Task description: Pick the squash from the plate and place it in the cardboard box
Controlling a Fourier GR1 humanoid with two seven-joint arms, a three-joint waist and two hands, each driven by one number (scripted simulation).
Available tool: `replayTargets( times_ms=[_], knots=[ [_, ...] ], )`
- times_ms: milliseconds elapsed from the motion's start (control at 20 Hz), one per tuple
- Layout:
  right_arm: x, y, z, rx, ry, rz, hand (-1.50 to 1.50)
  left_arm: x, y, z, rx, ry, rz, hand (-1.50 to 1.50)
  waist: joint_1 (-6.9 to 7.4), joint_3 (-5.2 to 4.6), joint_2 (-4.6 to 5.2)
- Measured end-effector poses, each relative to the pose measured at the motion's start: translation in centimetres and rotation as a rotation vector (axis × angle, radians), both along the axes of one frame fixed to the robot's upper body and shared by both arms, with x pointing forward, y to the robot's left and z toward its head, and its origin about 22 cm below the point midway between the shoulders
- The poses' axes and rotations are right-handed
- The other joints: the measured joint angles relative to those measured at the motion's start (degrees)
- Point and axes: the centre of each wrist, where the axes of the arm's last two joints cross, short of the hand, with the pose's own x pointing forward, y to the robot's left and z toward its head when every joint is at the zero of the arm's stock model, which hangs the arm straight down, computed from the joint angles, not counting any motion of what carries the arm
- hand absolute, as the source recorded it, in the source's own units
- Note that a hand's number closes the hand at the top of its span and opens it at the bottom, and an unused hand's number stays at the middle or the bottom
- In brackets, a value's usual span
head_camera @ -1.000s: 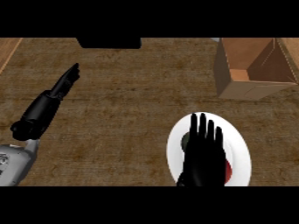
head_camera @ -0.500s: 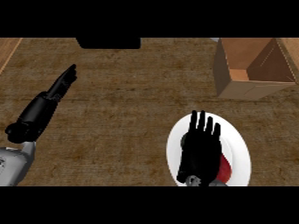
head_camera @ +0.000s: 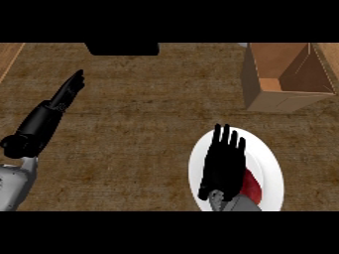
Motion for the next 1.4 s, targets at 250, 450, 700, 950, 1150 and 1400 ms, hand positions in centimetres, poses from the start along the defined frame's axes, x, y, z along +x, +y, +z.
replayTargets(
  times_ms=[250, 450, 700, 950, 1150, 1400],
  knots=[
    [-0.1, -0.4, -1.2, -0.008, 0.023, -0.016, -1.5, -0.2, -0.1, 0.2, 0.002, -0.002, -0.001, 0.0, -0.16, 0.0, -0.05],
    [0.3, -1.1, -2.3, -0.032, 0.04, -0.047, -1.5, -0.4, -0.1, -0.3, 0.004, -0.001, -0.001, 0.0, -0.19, 0.0, -0.03],
    [0.6, -1.7, -3.3, -0.026, 0.054, -0.069, -1.5, -0.1, -0.4, -0.3, 0.001, 0.0, 0.003, 0.0, -0.25, 0.0, -0.01],
    [0.4, -1.4, -4.3, -0.023, 0.06, -0.034, 1.5, -0.4, -0.3, -0.4, 0.001, -0.004, 0.003, 0.0, -0.22, -0.04, -0.15],
    [0.7, -0.9, -4.6, -0.073, 0.012, 0.015, 1.5, -0.2, -0.8, -0.5, -0.004, -0.004, 0.001, 0.0, -0.29, -0.22, -0.36],
    [1.1, -0.8, -4.8, -0.118, -0.042, 0.092, 1.5, -1.0, -0.5, -0.6, 0.0, -0.003, 0.001, 0.0, -0.14, -0.25, -0.44]
  ],
)
